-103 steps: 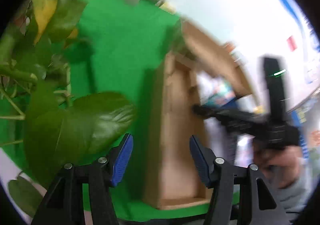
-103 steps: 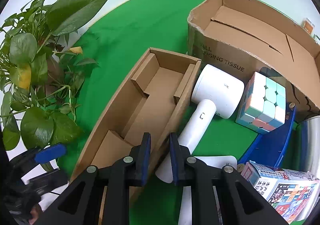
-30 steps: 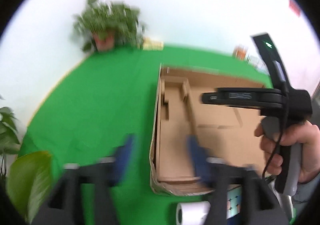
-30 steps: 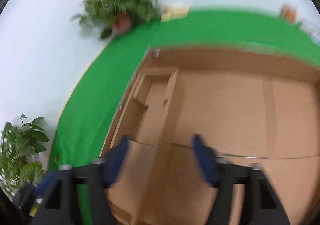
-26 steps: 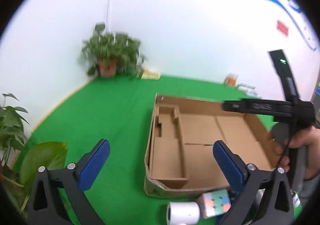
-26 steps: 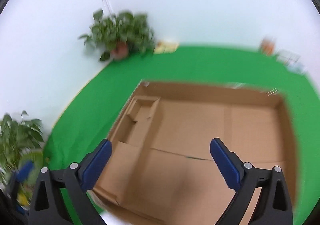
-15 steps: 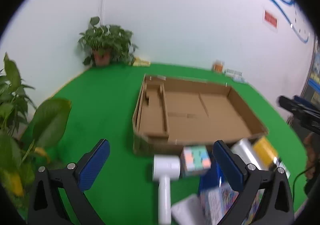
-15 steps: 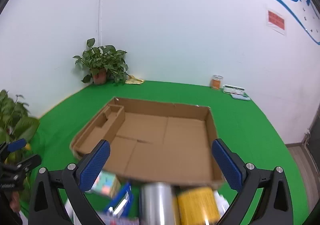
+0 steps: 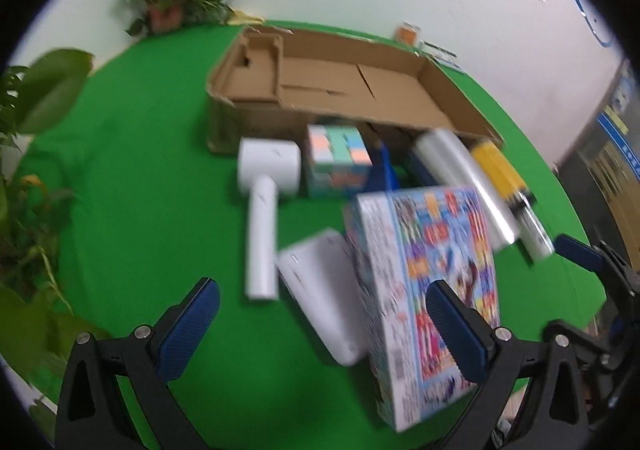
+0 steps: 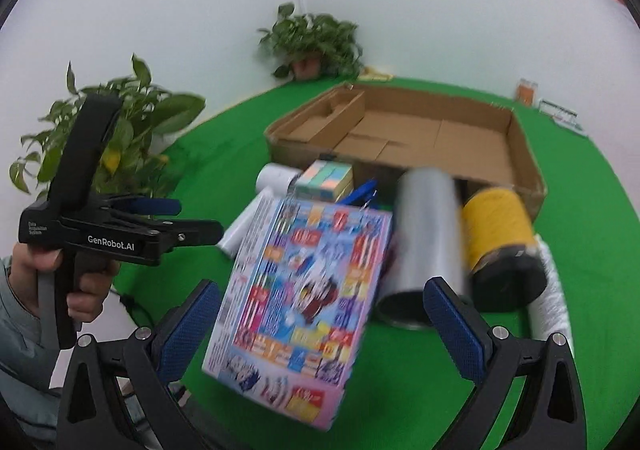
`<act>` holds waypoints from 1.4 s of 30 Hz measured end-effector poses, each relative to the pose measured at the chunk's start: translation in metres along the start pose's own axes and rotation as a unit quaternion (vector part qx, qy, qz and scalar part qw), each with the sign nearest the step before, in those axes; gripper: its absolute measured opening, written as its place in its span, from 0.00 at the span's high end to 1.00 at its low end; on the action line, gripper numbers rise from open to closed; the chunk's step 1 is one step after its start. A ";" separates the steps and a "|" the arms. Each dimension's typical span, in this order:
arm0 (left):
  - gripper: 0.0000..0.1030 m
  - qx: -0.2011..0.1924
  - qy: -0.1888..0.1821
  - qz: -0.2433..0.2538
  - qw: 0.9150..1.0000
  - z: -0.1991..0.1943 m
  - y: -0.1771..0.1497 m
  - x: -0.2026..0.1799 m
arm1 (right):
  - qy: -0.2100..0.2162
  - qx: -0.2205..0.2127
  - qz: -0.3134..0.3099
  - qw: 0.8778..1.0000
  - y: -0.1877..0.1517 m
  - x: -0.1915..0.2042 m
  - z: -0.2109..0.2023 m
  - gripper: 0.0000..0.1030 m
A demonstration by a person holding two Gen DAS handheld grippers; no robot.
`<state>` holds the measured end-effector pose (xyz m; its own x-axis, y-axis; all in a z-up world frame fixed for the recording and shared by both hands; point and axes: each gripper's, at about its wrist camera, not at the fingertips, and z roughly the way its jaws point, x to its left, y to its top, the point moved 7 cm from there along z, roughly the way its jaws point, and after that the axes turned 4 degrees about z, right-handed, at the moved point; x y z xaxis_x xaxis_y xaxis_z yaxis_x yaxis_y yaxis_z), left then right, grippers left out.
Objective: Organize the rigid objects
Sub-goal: 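Move the left tool to the colourful board-game box, then grasp the board-game box with the left tool and lift it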
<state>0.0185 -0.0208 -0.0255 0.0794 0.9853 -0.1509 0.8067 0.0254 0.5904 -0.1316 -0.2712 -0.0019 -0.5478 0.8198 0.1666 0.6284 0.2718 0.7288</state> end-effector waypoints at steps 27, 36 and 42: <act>0.11 0.151 -0.136 -0.045 0.978 0.062 -0.066 -0.045 | 0.012 0.114 0.069 0.991 -0.055 0.014 0.097 0.05; 0.24 0.135 -0.135 -0.048 0.980 0.047 -0.069 -0.046 | -0.003 0.115 0.063 0.991 -0.052 0.015 0.094 0.06; 0.28 0.090 -0.090 -0.001 0.992 0.017 -0.044 -0.039 | -0.015 0.081 0.055 0.995 -0.039 0.029 0.080 0.09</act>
<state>-0.0100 -0.0633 -0.0591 0.1672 0.9389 -0.3010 0.8974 -0.0185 0.4409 -0.1281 -0.2179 -0.0790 -0.4561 0.8628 0.2183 0.7660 0.2557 0.5897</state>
